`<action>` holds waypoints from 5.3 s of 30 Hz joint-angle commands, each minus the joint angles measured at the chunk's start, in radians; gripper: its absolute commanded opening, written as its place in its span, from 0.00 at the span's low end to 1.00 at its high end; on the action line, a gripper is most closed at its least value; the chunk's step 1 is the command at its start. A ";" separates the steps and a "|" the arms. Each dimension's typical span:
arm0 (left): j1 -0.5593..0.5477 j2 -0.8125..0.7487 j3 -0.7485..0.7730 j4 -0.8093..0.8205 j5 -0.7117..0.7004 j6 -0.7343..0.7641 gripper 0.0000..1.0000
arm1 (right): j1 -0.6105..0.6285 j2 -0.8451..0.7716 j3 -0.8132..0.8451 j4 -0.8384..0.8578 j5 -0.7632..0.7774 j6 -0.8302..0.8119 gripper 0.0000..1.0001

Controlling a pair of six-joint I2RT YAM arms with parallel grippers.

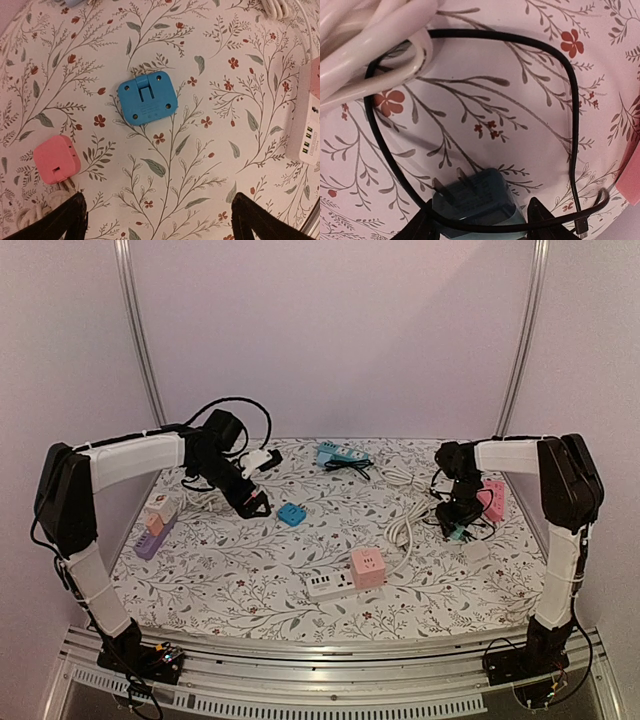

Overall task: Insert the plug
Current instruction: Pick up the plug from the center of the board.

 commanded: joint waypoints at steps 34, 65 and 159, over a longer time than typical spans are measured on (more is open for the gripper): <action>-0.358 -0.759 0.051 -0.670 -0.492 0.683 1.00 | 0.419 -0.289 0.533 -0.283 -0.656 0.265 0.00; -0.775 -0.734 -0.183 -0.053 -0.265 1.006 0.88 | 0.813 -0.054 0.728 -0.132 -0.730 0.197 0.00; -0.429 -0.924 -0.605 1.052 -0.447 1.307 0.00 | 0.601 -0.551 0.154 0.657 -0.472 0.894 0.98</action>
